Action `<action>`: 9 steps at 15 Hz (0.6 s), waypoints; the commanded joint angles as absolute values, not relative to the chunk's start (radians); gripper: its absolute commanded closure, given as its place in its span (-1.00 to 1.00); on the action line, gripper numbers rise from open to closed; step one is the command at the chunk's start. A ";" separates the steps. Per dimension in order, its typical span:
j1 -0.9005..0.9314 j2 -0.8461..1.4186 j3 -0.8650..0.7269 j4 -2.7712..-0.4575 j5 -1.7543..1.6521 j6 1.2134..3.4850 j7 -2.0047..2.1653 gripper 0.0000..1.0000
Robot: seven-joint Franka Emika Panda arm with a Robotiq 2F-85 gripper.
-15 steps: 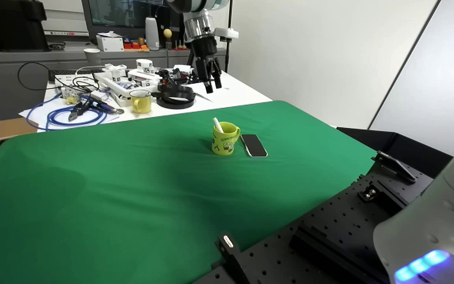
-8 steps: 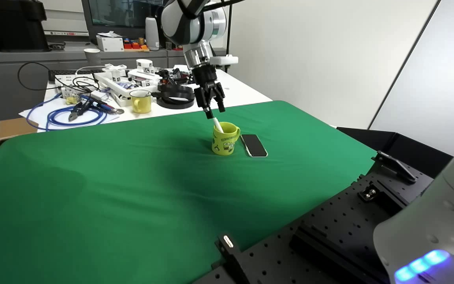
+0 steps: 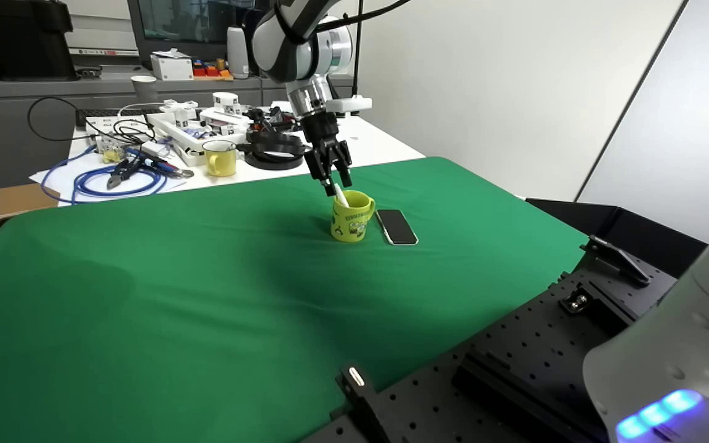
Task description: Remove the marker from the mug cup and place it on the table
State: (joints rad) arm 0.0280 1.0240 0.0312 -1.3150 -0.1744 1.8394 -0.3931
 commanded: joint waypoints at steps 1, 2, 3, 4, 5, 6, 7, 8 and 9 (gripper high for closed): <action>0.026 1.040 0.037 -1.270 -0.171 1.824 -0.357 0.06; 0.026 1.041 0.037 -1.268 -0.172 1.824 -0.358 0.21; 0.026 1.041 0.037 -1.266 -0.172 1.824 -0.358 0.34; 0.025 1.040 0.038 -1.267 -0.171 1.825 -0.360 0.50; 0.025 1.039 0.038 -1.268 -0.171 1.827 -0.360 0.62; 0.023 1.036 0.038 -1.270 -0.171 1.830 -0.361 0.74; 0.022 1.034 0.039 -1.271 -0.170 1.831 -0.364 0.90; 0.021 1.031 0.039 -1.272 -0.170 1.832 -0.365 0.97; 0.021 1.030 0.038 -1.273 -0.171 1.834 -0.365 1.00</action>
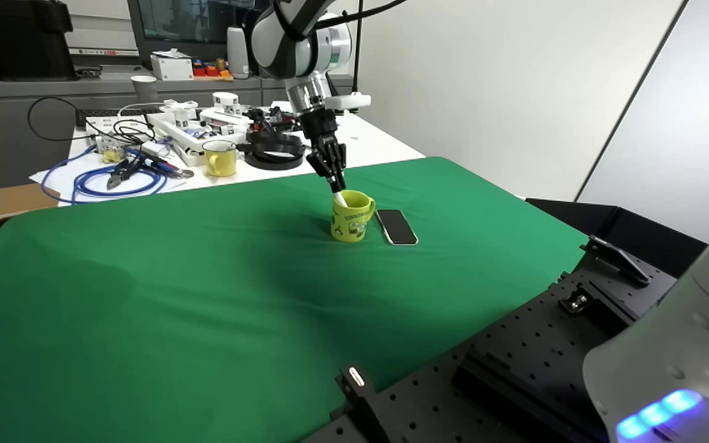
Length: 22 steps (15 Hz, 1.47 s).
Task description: Remove the marker from the mug cup and place it on the table
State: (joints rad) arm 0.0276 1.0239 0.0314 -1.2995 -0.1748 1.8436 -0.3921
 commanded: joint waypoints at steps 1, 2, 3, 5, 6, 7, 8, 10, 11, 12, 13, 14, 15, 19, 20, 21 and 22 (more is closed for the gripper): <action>0.021 1.030 0.039 -1.271 -0.172 1.832 -0.367 0.92; 0.020 1.030 0.040 -1.270 -0.171 1.829 -0.369 0.93; 0.019 1.029 0.041 -1.268 -0.170 1.826 -0.373 0.92; 0.016 1.025 0.045 -1.257 -0.167 1.815 -0.382 0.92; 0.017 1.021 0.043 -1.248 -0.168 1.811 -0.380 0.92; 0.017 1.017 0.043 -1.232 -0.168 1.799 -0.383 0.92; 0.017 1.015 0.044 -1.218 -0.166 1.787 -0.385 0.92; 0.018 1.009 0.045 -1.182 -0.165 1.759 -0.389 0.92; 0.019 1.007 0.046 -1.163 -0.164 1.743 -0.391 0.92; 0.020 1.006 0.049 -1.141 -0.162 1.724 -0.394 0.92; 0.017 1.004 0.055 -1.119 -0.155 1.699 -0.405 0.92; 0.017 1.005 0.060 -1.098 -0.153 1.679 -0.411 0.92; 0.017 1.006 0.066 -1.074 -0.149 1.648 -0.425 0.92; 0.035 1.029 0.083 -0.970 -0.153 1.480 -0.492 0.92; 0.045 1.036 0.081 -0.944 -0.161 1.436 -0.499 0.92; 0.057 1.044 0.078 -0.918 -0.173 1.388 -0.507 0.92; 0.066 1.054 0.078 -0.893 -0.179 1.345 -0.516 0.92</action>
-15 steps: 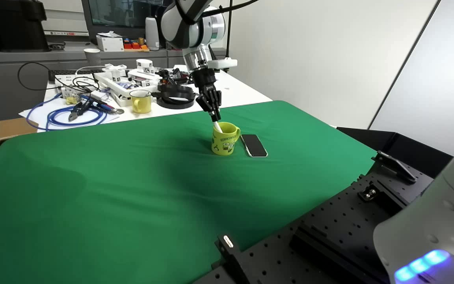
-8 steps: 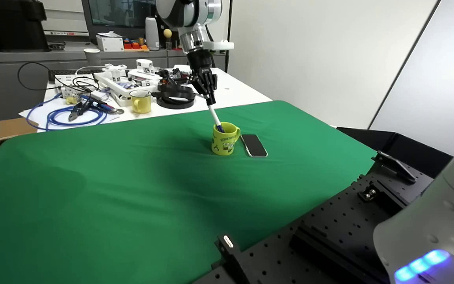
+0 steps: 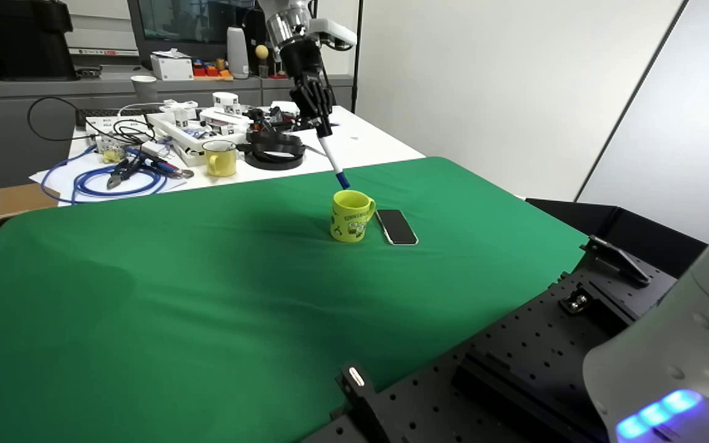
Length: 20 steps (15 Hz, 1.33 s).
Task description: Remove the marker from the mug cup and place it on the table
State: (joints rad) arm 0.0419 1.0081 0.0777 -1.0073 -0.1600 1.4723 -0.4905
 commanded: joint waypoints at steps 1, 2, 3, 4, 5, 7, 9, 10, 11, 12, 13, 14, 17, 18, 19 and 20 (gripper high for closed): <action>0.074 1.068 0.082 -0.870 -0.180 1.303 -0.533 0.92; 0.083 1.085 0.084 -0.850 -0.184 1.266 -0.548 0.92; 0.090 1.104 0.088 -0.834 -0.186 1.235 -0.567 0.92; 0.098 1.125 0.093 -0.822 -0.188 1.217 -0.589 0.92; 0.106 1.144 0.100 -0.822 -0.191 1.230 -0.616 0.92; 0.122 1.190 0.109 -0.813 -0.192 1.243 -0.654 0.92; 0.140 1.239 0.114 -0.804 -0.194 1.249 -0.681 0.92; 0.151 1.266 0.115 -0.798 -0.194 1.245 -0.691 0.92; 0.160 1.291 0.116 -0.790 -0.194 1.241 -0.699 0.92; 0.170 1.314 0.116 -0.784 -0.195 1.236 -0.704 0.92; 0.179 1.336 0.115 -0.777 -0.196 1.233 -0.708 0.92; 0.187 1.354 0.115 -0.769 -0.197 1.227 -0.712 0.92; 0.207 1.400 0.112 -0.743 -0.198 1.216 -0.717 0.92; 0.211 1.412 0.111 -0.733 -0.198 1.216 -0.719 0.92; 0.215 1.421 0.110 -0.726 -0.199 1.227 -0.718 0.92; 0.218 1.415 0.105 -0.742 -0.191 1.253 -0.722 0.92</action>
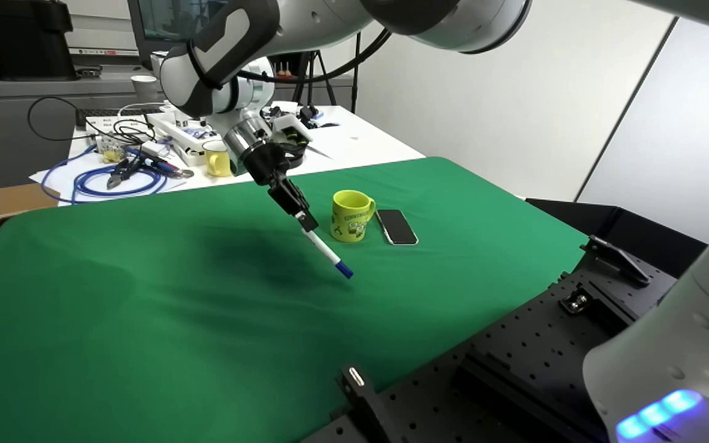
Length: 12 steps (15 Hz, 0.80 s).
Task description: Remove the marker from the mug cup and place it on the table
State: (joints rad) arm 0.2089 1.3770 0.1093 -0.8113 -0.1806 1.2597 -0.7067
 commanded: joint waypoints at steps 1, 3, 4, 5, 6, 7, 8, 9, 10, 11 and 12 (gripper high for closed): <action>0.219 1.415 0.105 -0.745 -0.189 1.276 -0.715 0.92; 0.217 1.409 0.108 -0.760 -0.183 1.332 -0.708 0.92; 0.215 1.405 0.110 -0.771 -0.179 1.370 -0.703 0.92; 0.214 1.400 0.111 -0.785 -0.177 1.416 -0.695 0.92; 0.215 1.397 0.110 -0.797 -0.178 1.458 -0.690 0.92; 0.215 1.393 0.111 -0.813 -0.177 1.506 -0.687 0.92; 0.216 1.391 0.111 -0.825 -0.176 1.546 -0.684 0.92; 0.216 1.389 0.113 -0.839 -0.175 1.582 -0.683 0.92; 0.217 1.388 0.113 -0.851 -0.174 1.610 -0.682 0.92; 0.219 1.386 0.113 -0.863 -0.174 1.636 -0.682 0.92; 0.220 1.383 0.112 -0.876 -0.174 1.658 -0.681 0.92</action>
State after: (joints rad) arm 0.2169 1.3962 0.1098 -0.8381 -0.1769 1.6023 -0.7074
